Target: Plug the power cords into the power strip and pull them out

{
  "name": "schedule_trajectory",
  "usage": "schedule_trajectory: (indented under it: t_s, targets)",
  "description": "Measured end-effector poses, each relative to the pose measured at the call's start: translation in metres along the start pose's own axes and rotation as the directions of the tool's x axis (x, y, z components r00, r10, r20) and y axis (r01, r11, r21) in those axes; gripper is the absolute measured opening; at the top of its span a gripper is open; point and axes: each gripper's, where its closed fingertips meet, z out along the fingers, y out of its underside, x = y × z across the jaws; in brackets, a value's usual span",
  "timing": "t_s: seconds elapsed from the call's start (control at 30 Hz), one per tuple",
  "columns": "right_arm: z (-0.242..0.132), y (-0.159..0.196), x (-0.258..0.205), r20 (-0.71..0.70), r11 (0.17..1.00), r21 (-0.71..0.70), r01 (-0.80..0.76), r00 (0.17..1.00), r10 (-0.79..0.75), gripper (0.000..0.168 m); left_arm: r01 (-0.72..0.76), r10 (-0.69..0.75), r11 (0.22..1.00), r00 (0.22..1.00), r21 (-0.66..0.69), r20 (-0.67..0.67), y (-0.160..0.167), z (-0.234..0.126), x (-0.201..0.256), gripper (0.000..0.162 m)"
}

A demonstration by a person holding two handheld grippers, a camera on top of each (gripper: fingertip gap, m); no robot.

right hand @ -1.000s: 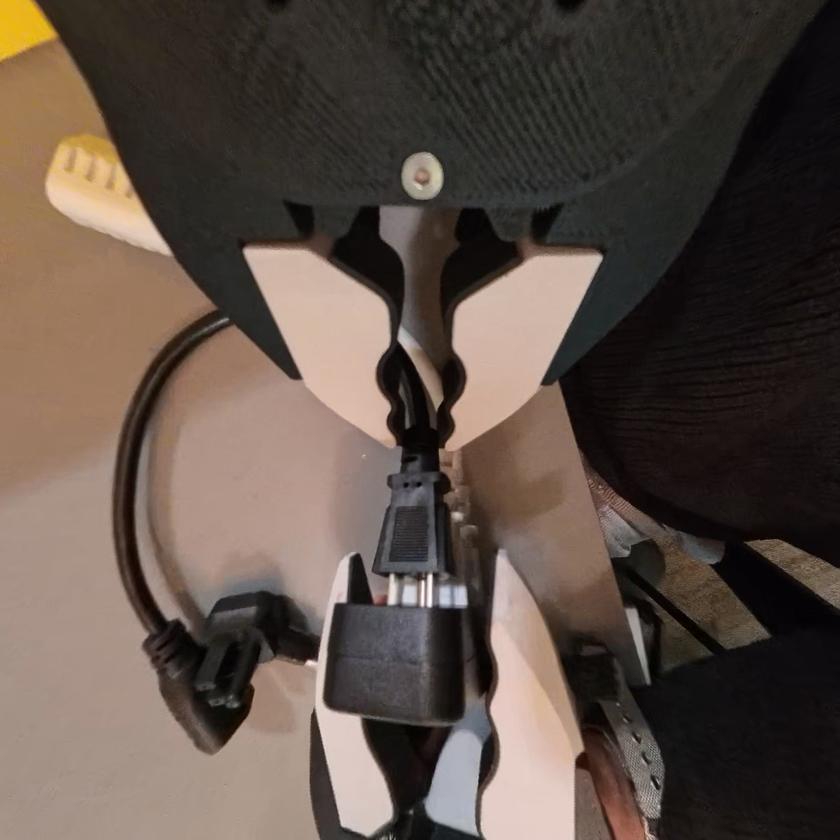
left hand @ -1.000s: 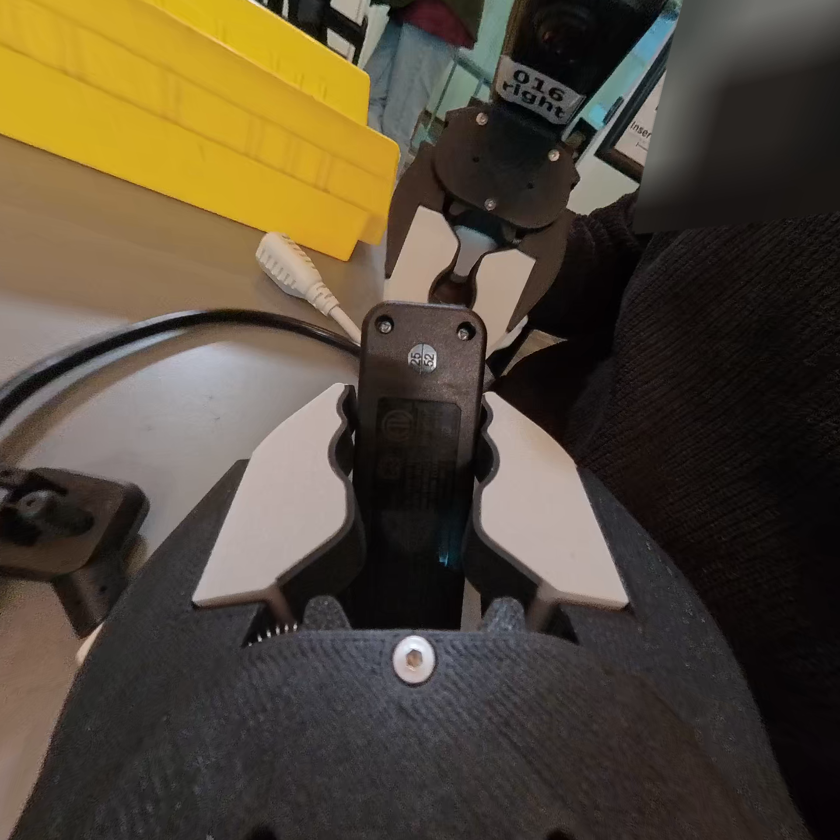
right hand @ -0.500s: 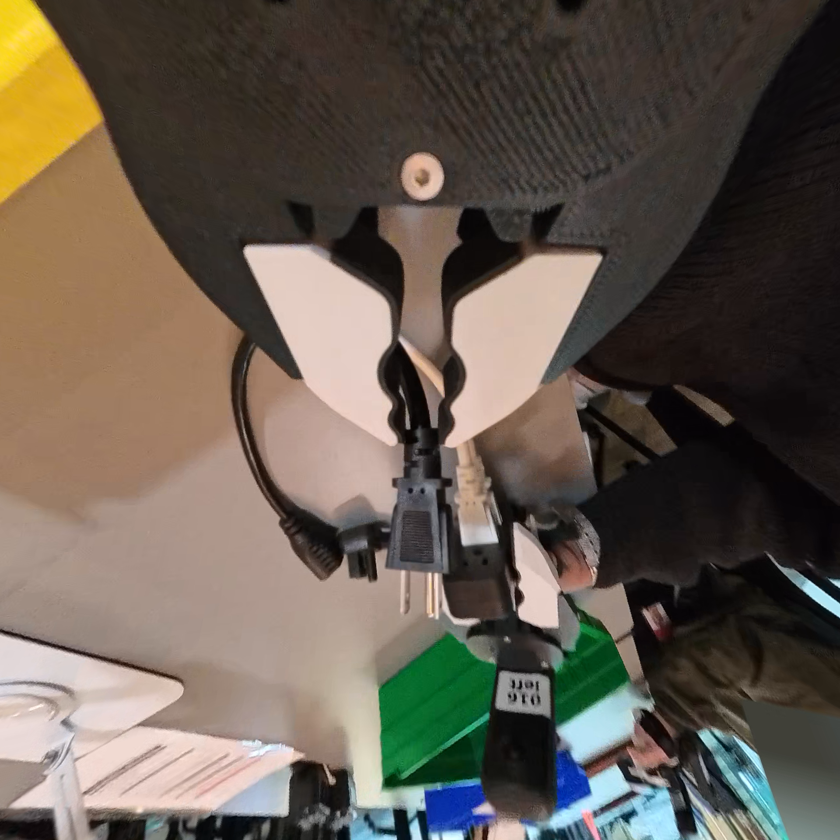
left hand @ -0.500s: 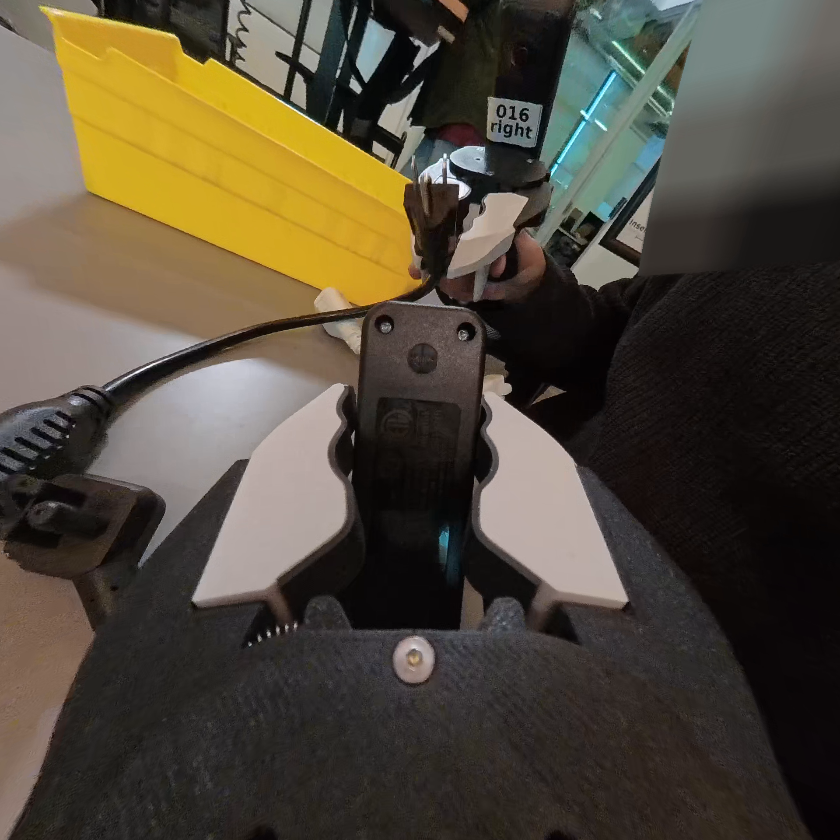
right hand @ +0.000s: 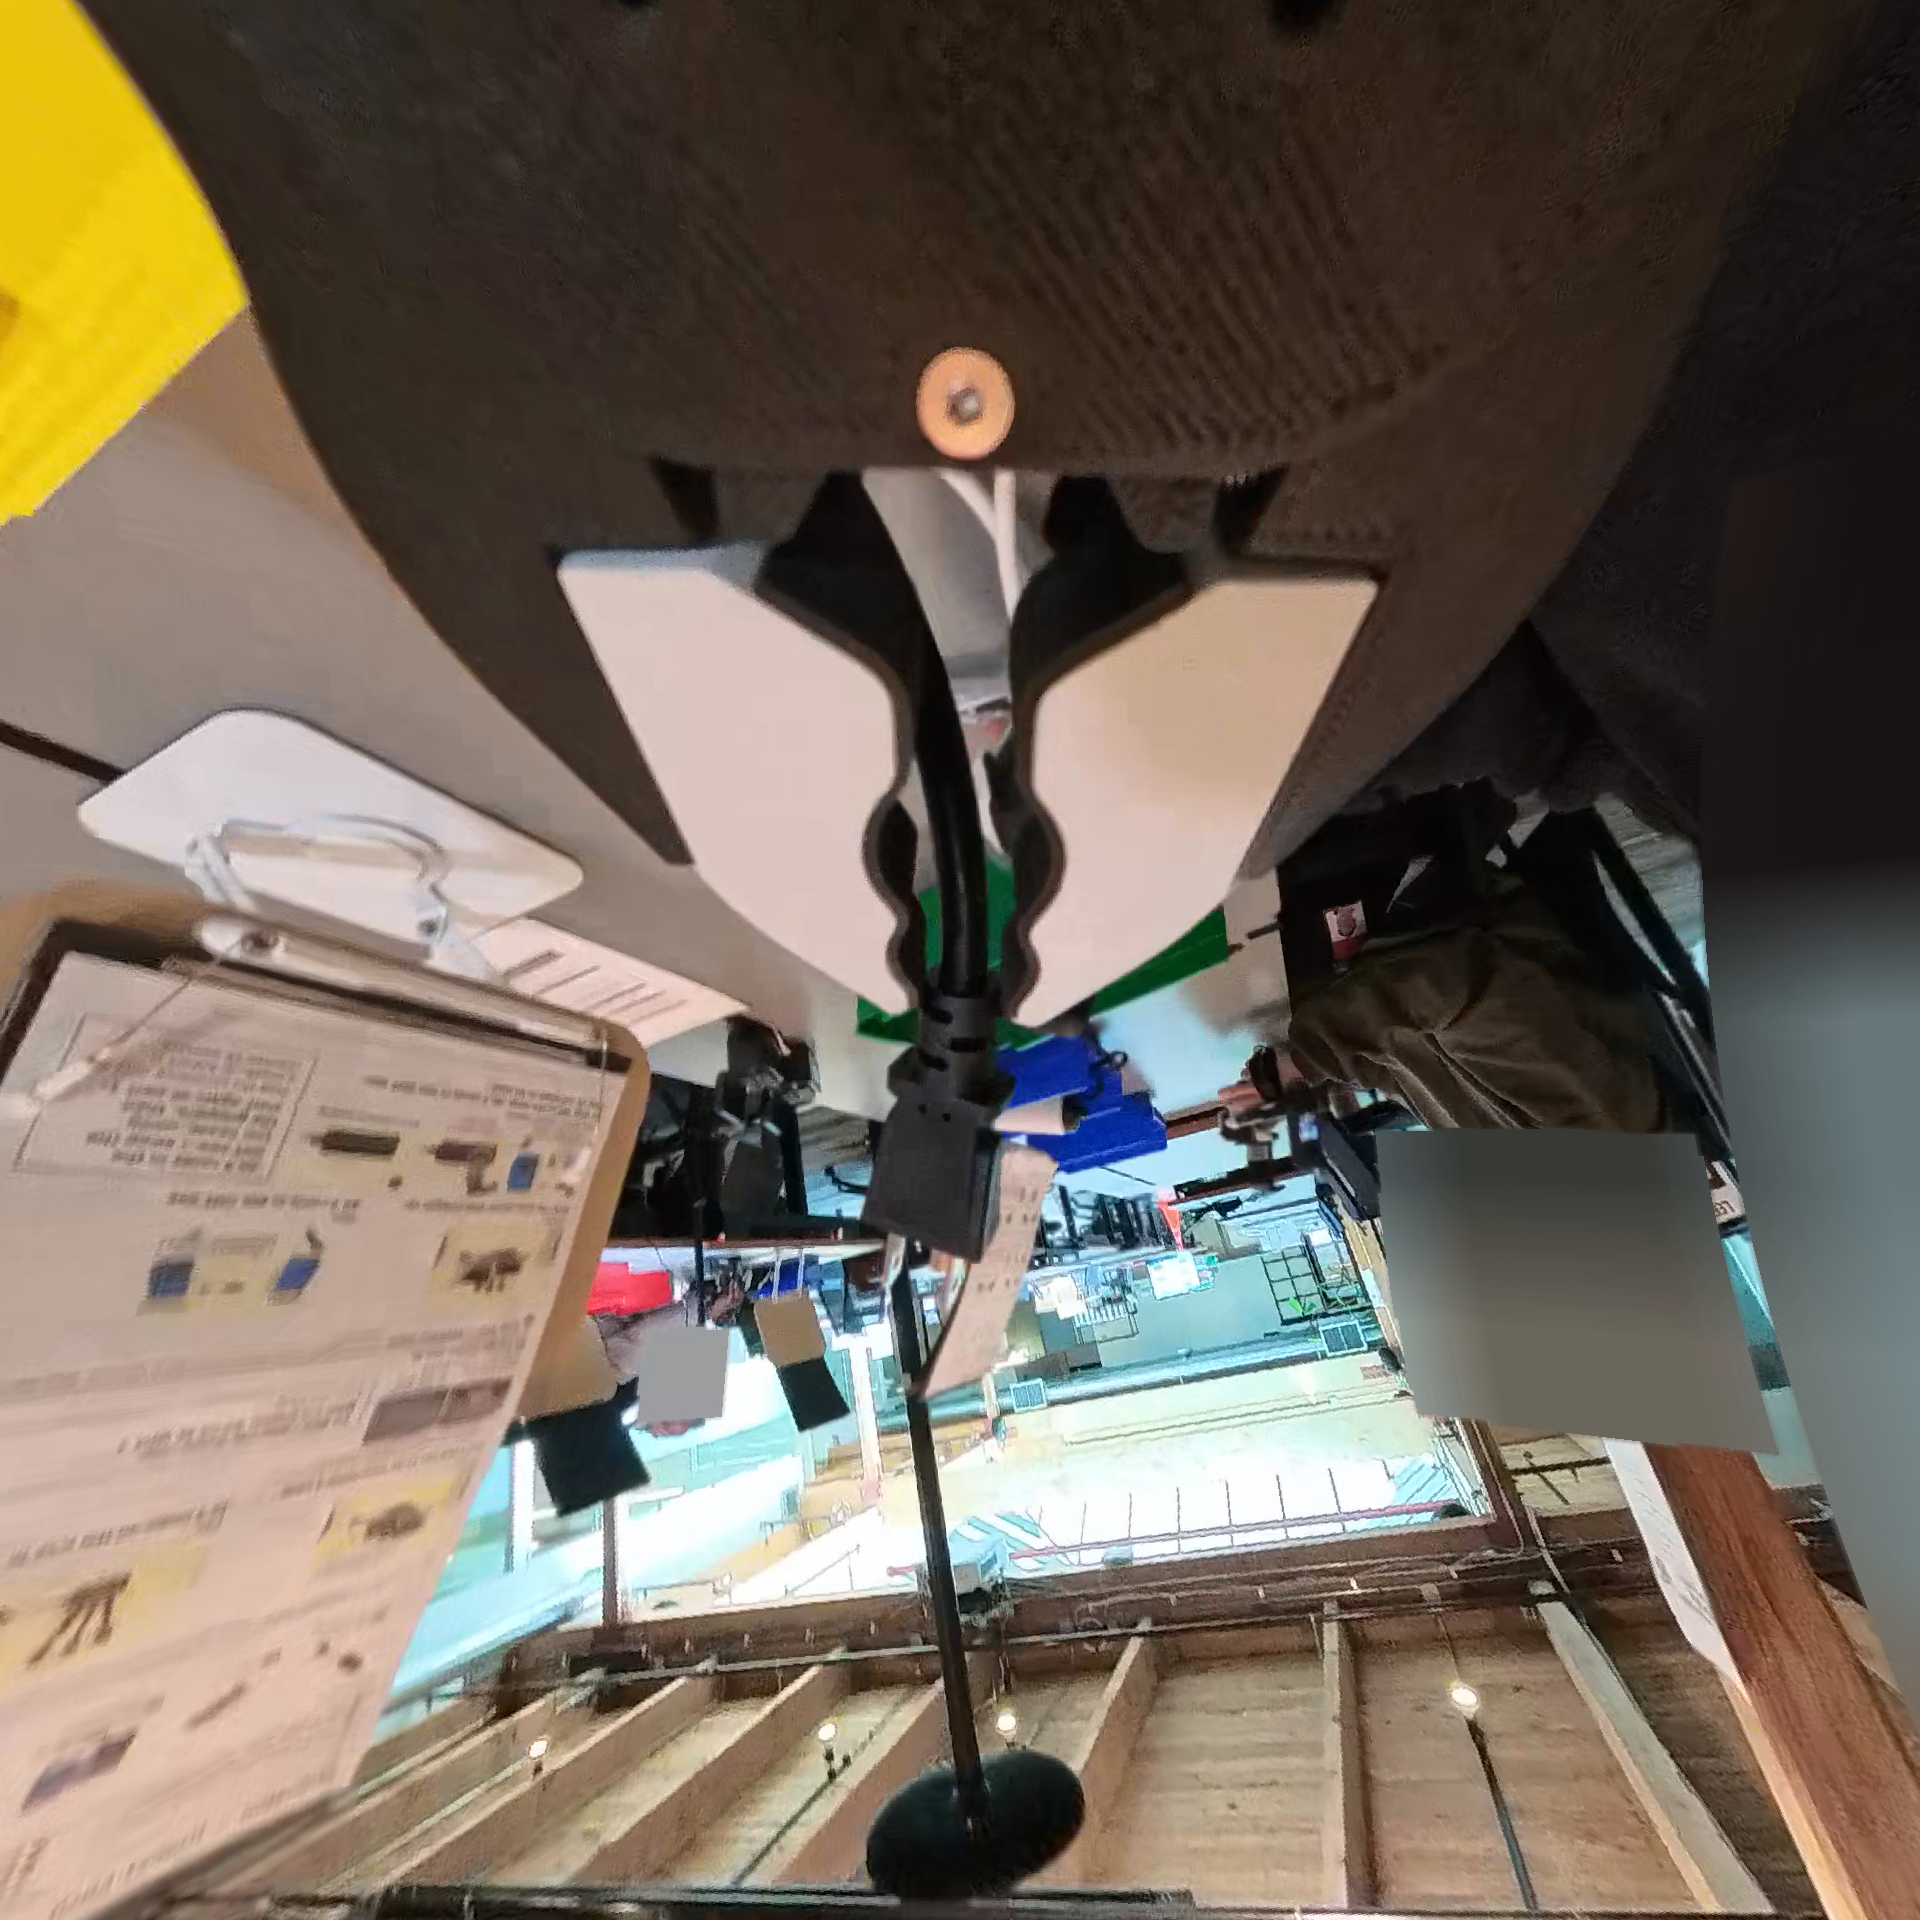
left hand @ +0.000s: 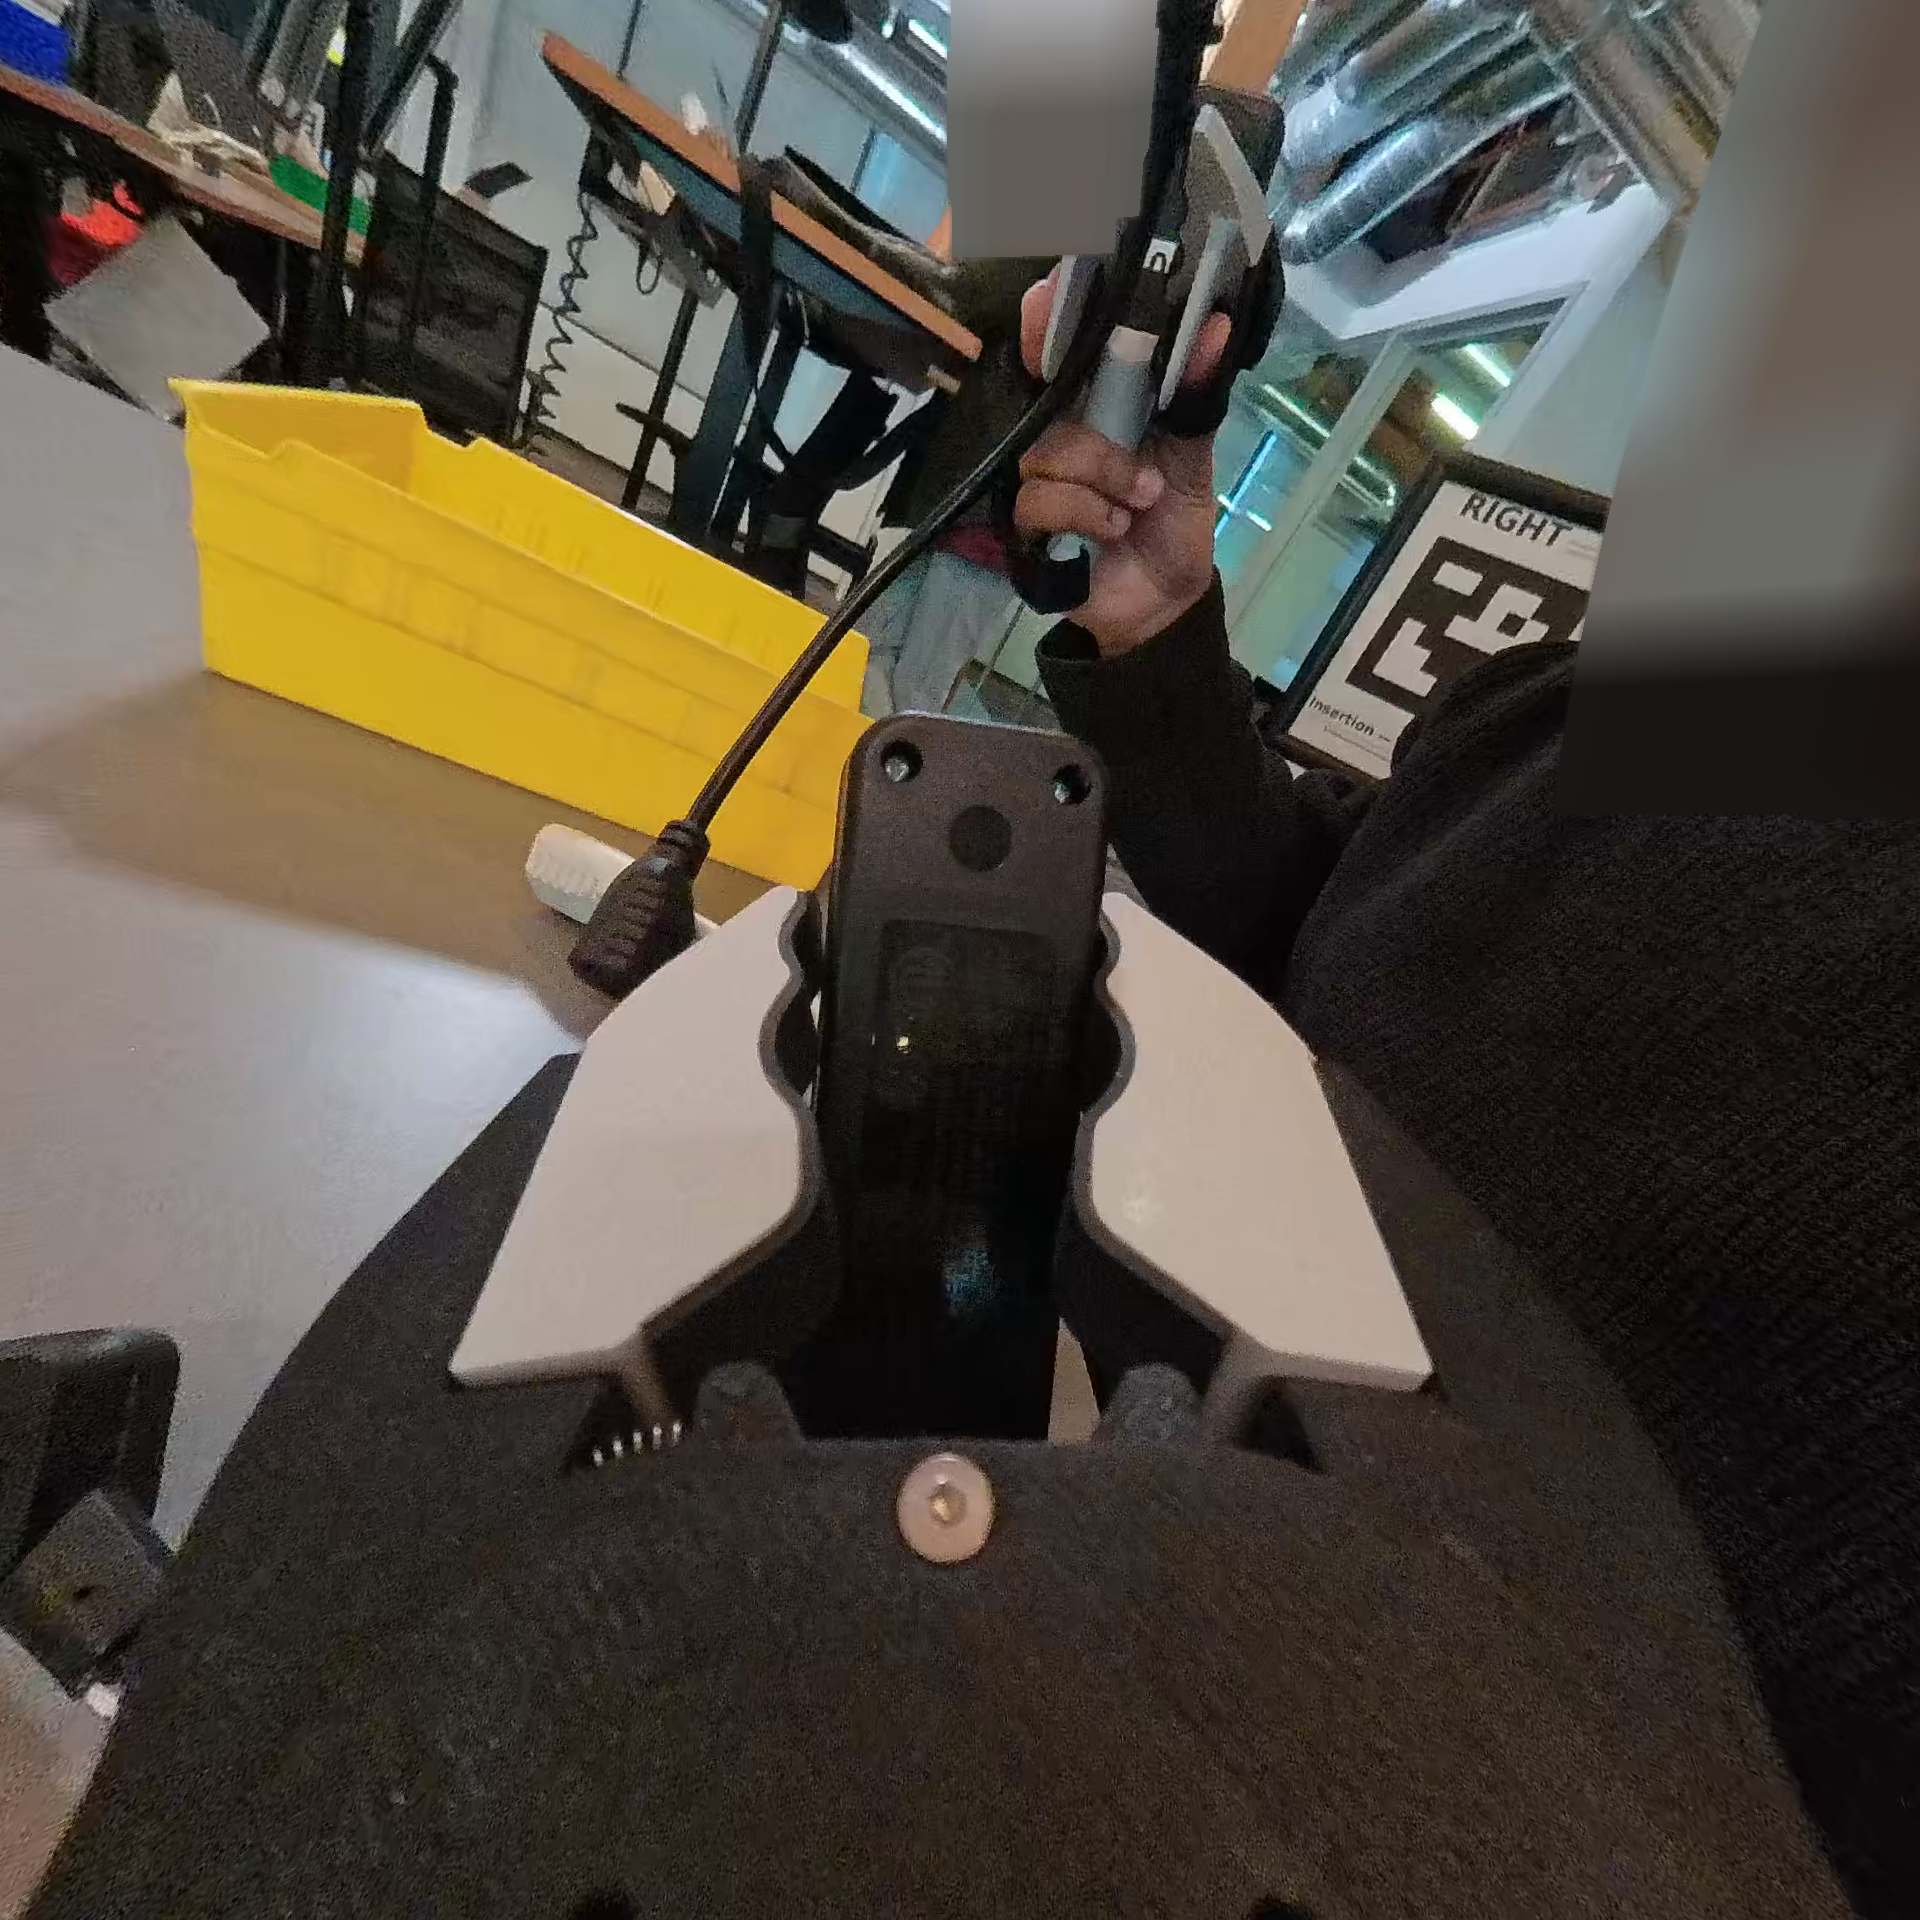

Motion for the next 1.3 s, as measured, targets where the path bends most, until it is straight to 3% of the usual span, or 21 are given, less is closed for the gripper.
schedule_trajectory:
  t_s: [0.27,0.43,0.47,0.53,0.67,0.87,1.0,1.23,1.3]
  targets:
    - [-0.020,-0.114,0.006,-0.071,0.978,0.125,0.164,0.985,-0.156,0.014,-0.029,0.030,0.999,0.998,-0.013,0.049,0.002,-0.001,0.009,0.048]
    - [-0.050,-0.145,0.028,-0.233,0.952,0.113,0.284,0.939,-0.253,0.014,-0.004,0.002,0.999,0.998,0.038,0.061,-0.002,-0.006,0.006,0.048]
    - [-0.057,-0.147,0.034,-0.267,0.948,0.110,0.299,0.928,-0.262,0.022,0.003,-0.006,0.999,0.998,0.049,0.061,-0.003,-0.006,0.005,0.049]
    - [-0.069,-0.145,0.047,-0.328,0.943,0.111,0.314,0.907,-0.264,0.018,0.018,-0.022,0.998,0.998,0.066,0.067,-0.005,-0.008,0.003,0.048]
    - [-0.087,-0.113,0.085,-0.424,0.954,0.087,0.287,0.877,-0.225,0.014,0.033,-0.040,0.996,0.996,0.083,0.080,-0.005,-0.009,-0.002,0.048]
    - [-0.111,-0.037,0.145,-0.518,0.984,0.088,0.154,0.851,-0.087,0.014,0.063,-0.069,0.996,0.994,0.070,0.083,0.000,-0.008,-0.006,0.048]
    - [-0.124,0.007,0.154,-0.545,0.990,0.099,0.098,0.838,-0.029,0.015,0.065,-0.071,0.995,0.994,0.070,0.085,0.000,-0.008,-0.007,0.048]
    - [-0.129,0.111,0.159,-0.639,0.950,-0.312,-0.023,0.745,-0.192,0.017,0.082,-0.089,0.994,0.992,0.078,0.088,0.001,-0.010,-0.011,0.048]
    - [-0.135,0.126,0.164,-0.669,0.929,-0.360,-0.081,0.716,-0.197,0.037,0.076,-0.082,0.994,0.993,0.073,0.088,0.001,-0.009,-0.010,0.048]
